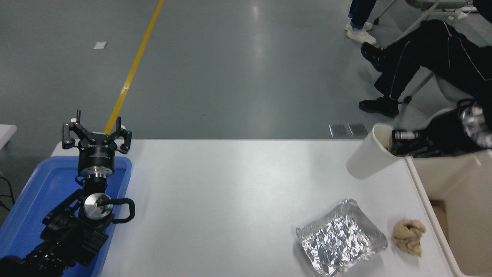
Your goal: Pick up paper cup place in dustbin
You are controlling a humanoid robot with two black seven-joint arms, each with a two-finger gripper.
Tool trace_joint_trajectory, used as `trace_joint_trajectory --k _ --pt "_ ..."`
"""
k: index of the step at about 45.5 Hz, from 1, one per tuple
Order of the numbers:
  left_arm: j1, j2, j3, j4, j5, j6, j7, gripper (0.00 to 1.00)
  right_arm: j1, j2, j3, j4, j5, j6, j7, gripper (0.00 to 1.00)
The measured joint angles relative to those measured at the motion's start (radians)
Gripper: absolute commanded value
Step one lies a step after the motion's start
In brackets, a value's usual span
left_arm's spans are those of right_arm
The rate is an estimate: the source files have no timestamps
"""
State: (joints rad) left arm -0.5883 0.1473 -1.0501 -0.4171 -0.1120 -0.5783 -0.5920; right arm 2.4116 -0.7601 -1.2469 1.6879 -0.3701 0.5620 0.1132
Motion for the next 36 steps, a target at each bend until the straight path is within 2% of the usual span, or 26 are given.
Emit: trace_joint_trajectory --k 4,19,27,36 --pt "0.000 0.001 0.000 0.000 0.000 0.000 0.000 0.99 0.130 -0.016 -0.034 0.021 -0.004 0.091 0.000 0.00" --pt "0.001 0.001 0.000 0.000 0.000 0.000 0.000 0.99 0.252 -0.043 -0.091 0.025 -0.035 0.191 0.000 0.00" --pt "0.001 0.000 0.000 0.000 0.000 0.000 0.000 0.99 0.123 -0.052 -0.094 -0.053 -0.058 0.152 -0.001 0.00" --pt "0.000 0.000 -0.001 0.000 0.000 0.000 0.000 0.99 -0.152 -0.064 -0.039 -0.223 -0.071 0.043 -0.001 0.00"
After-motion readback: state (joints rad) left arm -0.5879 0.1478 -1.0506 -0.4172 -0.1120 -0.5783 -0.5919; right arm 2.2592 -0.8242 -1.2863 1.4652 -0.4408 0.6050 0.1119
